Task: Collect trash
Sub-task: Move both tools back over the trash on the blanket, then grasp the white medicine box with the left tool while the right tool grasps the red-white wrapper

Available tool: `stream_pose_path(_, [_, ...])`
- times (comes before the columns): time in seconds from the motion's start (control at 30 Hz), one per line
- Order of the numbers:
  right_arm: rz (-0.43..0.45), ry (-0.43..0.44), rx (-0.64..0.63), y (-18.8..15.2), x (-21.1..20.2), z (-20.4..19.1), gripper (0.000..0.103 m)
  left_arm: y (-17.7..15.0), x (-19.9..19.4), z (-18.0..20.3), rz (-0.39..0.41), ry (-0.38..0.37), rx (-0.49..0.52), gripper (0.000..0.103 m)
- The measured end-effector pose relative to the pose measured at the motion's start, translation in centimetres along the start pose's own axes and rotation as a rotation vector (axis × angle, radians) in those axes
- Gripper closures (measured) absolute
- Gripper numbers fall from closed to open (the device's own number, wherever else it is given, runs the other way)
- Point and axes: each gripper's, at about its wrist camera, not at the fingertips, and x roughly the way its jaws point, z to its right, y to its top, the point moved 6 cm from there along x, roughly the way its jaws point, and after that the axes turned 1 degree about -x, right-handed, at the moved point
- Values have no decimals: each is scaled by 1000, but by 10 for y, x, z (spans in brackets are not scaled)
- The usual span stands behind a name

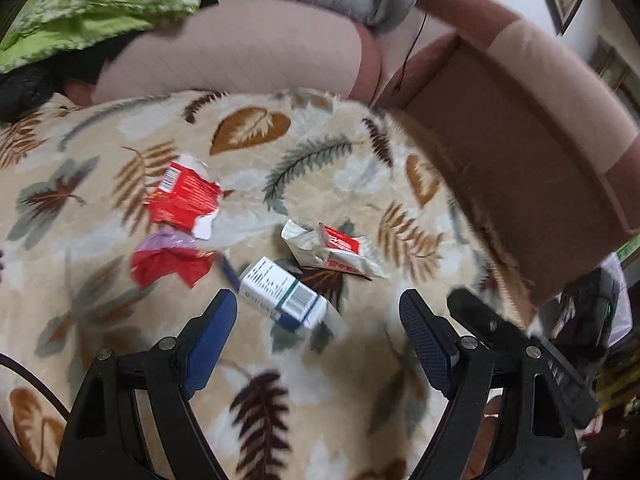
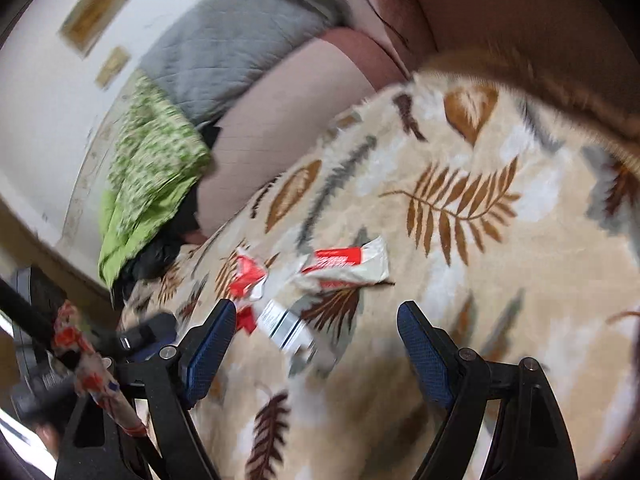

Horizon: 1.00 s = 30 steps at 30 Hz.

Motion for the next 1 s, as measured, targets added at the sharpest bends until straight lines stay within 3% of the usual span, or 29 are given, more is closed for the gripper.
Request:
stream_pose_path(0.13, [-7, 5, 142, 14, 43, 38, 26, 6, 50, -8, -55, -6, -31, 21])
stream_pose_path(0.23, [7, 32, 244, 19, 69, 57, 31, 6, 76, -25, -103, 0, -123, 21])
stream_pose_path(0.3, [11, 38, 279, 18, 78, 62, 33, 4, 86, -33, -122, 16, -157, 21])
stream_pose_path(0.4, [7, 14, 313, 16, 94, 71, 47, -2, 98, -41, -167, 27, -175, 21])
stream_pose_path(0.47, [12, -18, 297, 16, 93, 68, 51, -2, 104, -43, -177, 29, -191, 21])
stream_pose_path(0.5, [14, -18, 299, 16, 92, 67, 58, -1, 107, -46, -178, 33, -204, 21])
stream_pose_path(0.53, [9, -3, 306, 15, 93, 68, 73, -1, 110, -47, -181, 36, -216, 21])
stream_pose_path(0.67, [-32, 75, 352, 1, 100, 73, 94, -9, 119, -47, -222, 56, -229, 21])
stream_pose_path(0.8, [-1, 108, 331, -1, 88, 68, 98, -16, 122, -48, -231, 69, -231, 23])
stream_pose_path(1.0, [146, 69, 265, 12, 50, 54, 98, -24, 113, -50, -245, 57, -256, 43])
